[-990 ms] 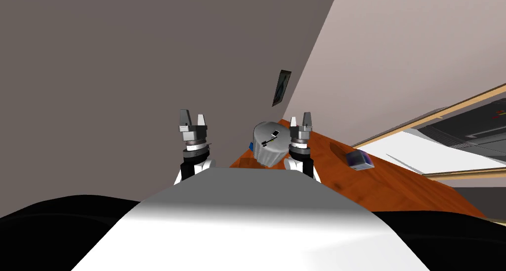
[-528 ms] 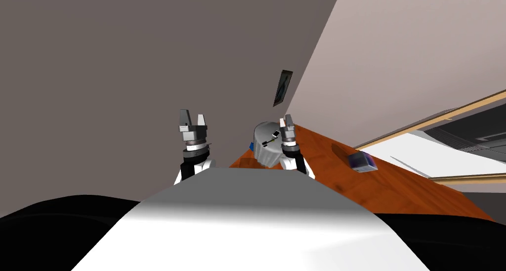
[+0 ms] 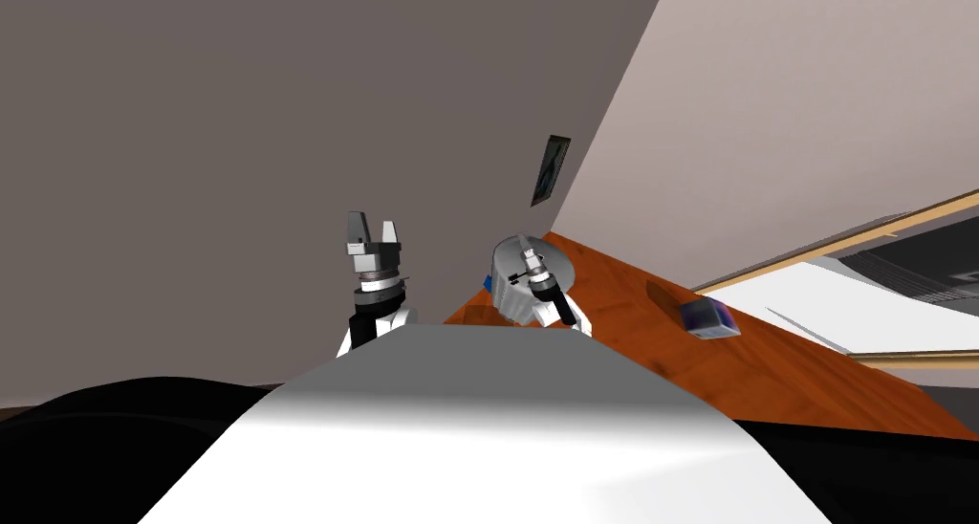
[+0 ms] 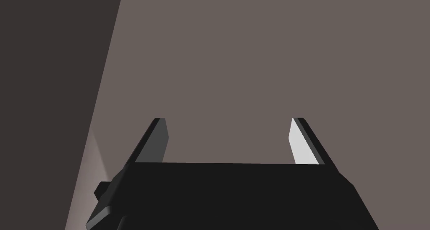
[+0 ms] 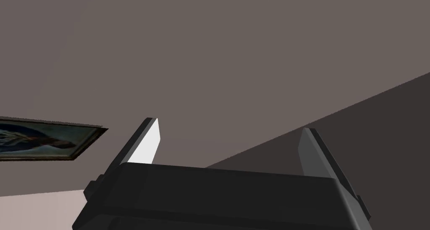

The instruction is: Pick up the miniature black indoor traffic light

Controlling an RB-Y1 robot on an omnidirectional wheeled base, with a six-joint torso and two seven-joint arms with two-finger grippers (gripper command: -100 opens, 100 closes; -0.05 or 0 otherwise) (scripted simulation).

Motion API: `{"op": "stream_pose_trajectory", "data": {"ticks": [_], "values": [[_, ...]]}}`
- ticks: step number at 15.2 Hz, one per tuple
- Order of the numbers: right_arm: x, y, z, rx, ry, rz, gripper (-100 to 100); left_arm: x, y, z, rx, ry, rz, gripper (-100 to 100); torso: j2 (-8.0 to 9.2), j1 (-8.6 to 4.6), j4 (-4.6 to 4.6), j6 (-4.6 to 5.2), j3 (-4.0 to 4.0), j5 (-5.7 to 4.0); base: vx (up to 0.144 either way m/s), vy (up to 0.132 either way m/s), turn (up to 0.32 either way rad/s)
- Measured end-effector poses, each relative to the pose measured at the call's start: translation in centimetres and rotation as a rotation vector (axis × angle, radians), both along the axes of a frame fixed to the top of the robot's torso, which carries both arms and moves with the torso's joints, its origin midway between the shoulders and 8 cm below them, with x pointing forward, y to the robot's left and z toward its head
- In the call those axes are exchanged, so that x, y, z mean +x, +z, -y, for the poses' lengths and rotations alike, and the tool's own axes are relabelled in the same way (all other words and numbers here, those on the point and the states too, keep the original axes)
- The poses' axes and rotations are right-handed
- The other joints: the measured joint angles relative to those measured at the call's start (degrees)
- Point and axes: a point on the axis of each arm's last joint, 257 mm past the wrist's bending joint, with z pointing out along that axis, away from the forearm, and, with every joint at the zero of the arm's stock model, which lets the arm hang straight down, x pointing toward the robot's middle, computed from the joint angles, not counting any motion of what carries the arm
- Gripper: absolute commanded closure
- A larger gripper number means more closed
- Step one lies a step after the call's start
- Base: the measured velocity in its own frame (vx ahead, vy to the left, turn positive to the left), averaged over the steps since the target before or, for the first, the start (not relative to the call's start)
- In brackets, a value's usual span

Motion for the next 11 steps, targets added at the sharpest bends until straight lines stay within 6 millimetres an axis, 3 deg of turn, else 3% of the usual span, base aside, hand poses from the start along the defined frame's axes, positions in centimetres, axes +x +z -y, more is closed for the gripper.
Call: {"op": "stream_pose_trajectory", "data": {"ticks": [11], "values": [[0.6, -8.0, -6.9, -0.341, 0.081, -0.015, -100, 0.0, 0.0, 0.0, 0.000, 0.000, 0.000, 0, 0.01, 0.00, 0.00, 0.01, 0.01, 0.00, 0.004, -0.002, 0.038]]}}
